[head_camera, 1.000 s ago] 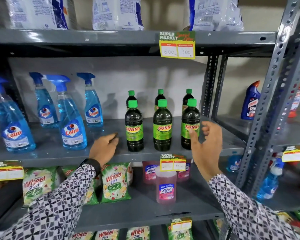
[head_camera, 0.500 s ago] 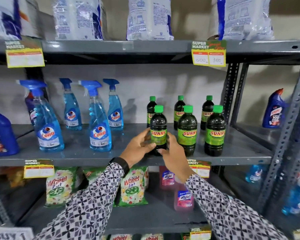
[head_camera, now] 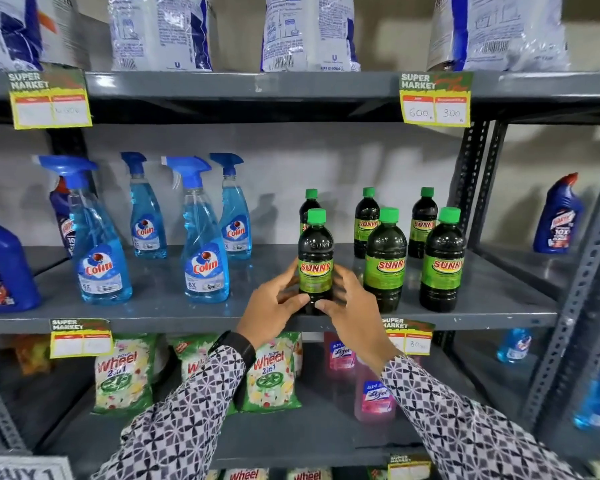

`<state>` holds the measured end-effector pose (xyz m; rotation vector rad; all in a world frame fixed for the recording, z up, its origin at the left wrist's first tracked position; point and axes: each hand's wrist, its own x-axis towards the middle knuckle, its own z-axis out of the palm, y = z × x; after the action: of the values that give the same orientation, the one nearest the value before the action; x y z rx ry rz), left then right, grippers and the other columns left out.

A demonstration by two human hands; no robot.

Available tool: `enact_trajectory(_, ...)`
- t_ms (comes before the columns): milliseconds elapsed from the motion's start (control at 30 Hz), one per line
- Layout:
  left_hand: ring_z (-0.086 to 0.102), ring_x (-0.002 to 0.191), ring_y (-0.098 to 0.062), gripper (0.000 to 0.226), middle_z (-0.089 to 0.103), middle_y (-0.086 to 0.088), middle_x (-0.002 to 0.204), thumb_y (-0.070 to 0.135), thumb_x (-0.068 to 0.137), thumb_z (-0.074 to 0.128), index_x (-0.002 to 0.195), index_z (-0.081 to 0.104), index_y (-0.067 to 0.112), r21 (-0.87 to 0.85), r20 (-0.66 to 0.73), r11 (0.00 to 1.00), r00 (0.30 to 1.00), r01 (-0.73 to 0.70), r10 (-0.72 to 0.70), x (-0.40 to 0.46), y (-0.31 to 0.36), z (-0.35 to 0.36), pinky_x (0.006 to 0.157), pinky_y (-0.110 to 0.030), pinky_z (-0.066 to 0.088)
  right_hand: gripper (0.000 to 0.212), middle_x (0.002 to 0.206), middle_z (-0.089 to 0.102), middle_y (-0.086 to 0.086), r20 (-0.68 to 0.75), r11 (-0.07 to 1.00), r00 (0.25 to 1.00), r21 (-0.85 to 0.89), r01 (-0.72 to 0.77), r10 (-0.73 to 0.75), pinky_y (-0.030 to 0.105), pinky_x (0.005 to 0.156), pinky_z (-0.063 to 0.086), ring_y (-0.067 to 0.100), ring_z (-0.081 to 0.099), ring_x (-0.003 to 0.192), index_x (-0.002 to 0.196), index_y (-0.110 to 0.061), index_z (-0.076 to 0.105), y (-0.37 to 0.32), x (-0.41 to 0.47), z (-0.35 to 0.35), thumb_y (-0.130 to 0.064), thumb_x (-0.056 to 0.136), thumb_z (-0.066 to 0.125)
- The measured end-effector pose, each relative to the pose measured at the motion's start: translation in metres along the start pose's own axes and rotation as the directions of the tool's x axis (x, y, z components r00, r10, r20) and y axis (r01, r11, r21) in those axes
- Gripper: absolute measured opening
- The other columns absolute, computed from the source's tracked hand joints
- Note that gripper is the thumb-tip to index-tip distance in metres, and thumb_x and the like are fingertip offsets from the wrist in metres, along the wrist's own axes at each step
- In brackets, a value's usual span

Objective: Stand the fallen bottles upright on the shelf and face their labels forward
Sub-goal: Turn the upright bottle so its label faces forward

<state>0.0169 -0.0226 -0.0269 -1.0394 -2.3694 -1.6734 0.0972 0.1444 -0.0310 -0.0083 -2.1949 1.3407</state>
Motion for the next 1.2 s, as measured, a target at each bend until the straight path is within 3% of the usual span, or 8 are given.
enact_trajectory(200,0.067,0.106,0.004,0.035,0.072,0.016,0.119,0.023,0.099,0.062,0.132,0.065,0.033,0.002,-0.475,1.000,0.879,-0.030,0.027,-0.045,0.027,0.031,0.093,-0.022,0.056,0.040,0.124,0.071,-0.008,-0.348,0.991,0.929,-0.089,0.103,-0.128,0.004,0.092,0.048,-0.009,0.066,0.111,0.139,-0.017,0.064,0.005,-0.036,-0.032,-0.008,0.101,0.069)
enact_trajectory(267,0.071,0.100,0.002,0.031,0.075,0.014,0.115,0.018,0.099,0.061,0.126,0.071,0.029,-0.036,-0.409,0.997,0.911,-0.065,0.045,-0.050,0.047,0.055,0.092,-0.028,0.058,0.034,0.117,0.072,-0.005,-0.459,0.987,0.875,-0.124,0.106,-0.151,0.006,0.091,0.050,-0.002,0.068,0.108,0.133,-0.013,0.067,0.014,-0.038,-0.054,-0.007,0.100,0.069)
enact_trajectory(367,0.060,0.108,0.019,0.047,0.065,0.014,0.134,0.020,0.101,0.057,0.147,0.052,0.027,0.065,-0.150,0.995,0.985,-0.082,0.091,-0.032,0.071,0.094,0.098,-0.010,0.046,0.039,0.122,0.073,-0.003,-0.442,0.991,0.892,-0.124,0.044,-0.095,0.013,0.092,0.052,0.009,0.071,0.106,0.135,-0.012,0.066,0.024,-0.029,-0.084,-0.002,0.098,0.070)
enact_trajectory(467,0.054,0.133,-0.010,0.069,0.053,-0.001,0.151,0.025,0.102,0.055,0.162,0.020,0.024,0.115,-0.046,0.993,0.999,0.011,-0.005,0.005,0.076,0.115,0.099,-0.017,0.036,0.049,0.128,0.070,-0.009,-0.286,0.992,0.958,-0.126,-0.030,-0.008,-0.004,0.080,0.044,-0.001,0.068,0.105,0.144,-0.011,0.061,0.029,-0.016,-0.101,-0.001,0.097,0.072)
enact_trajectory(533,0.053,0.136,-0.018,0.069,0.056,0.000,0.149,0.025,0.100,0.058,0.160,0.025,0.026,0.069,-0.008,0.997,0.999,0.039,-0.038,0.024,0.069,0.119,0.110,-0.026,0.036,0.054,0.118,0.069,-0.021,-0.203,0.992,0.979,-0.127,-0.025,-0.002,-0.005,0.080,0.044,-0.021,0.065,0.095,0.145,-0.011,0.061,0.032,-0.008,-0.105,0.003,0.095,0.073)
enact_trajectory(600,0.062,0.126,-0.008,0.057,0.066,0.008,0.137,0.020,0.096,0.062,0.148,0.045,0.035,-0.003,-0.009,1.000,1.000,0.023,-0.023,0.035,0.060,0.122,0.114,-0.038,0.045,0.055,0.107,0.067,-0.031,-0.183,0.993,0.983,-0.113,-0.029,0.008,0.005,0.087,0.053,-0.024,0.066,0.091,0.142,-0.015,0.064,0.034,-0.002,-0.109,0.006,0.092,0.073)
enact_trajectory(700,0.065,0.114,0.005,0.058,0.071,0.015,0.124,0.010,0.094,0.068,0.138,0.048,0.043,-0.060,-0.038,0.998,0.999,-0.005,0.003,0.040,0.053,0.126,0.101,-0.021,0.050,0.059,0.108,0.076,-0.023,-0.175,0.995,0.984,-0.101,-0.005,-0.013,0.034,0.100,0.060,-0.004,0.074,0.102,0.137,-0.029,0.067,0.039,0.001,-0.112,0.003,0.088,0.075)
enact_trajectory(1200,0.062,0.123,0.002,0.066,0.068,0.010,0.133,0.014,0.096,0.067,0.155,0.039,0.024,-0.085,0.020,0.996,0.999,-0.024,0.026,0.042,0.057,0.146,0.109,-0.020,0.046,0.073,0.106,0.064,-0.039,-0.208,0.996,0.978,-0.094,0.002,-0.022,0.034,0.103,0.057,0.007,0.071,0.111,0.152,-0.028,0.056,0.048,-0.010,-0.123,0.005,0.090,0.074)
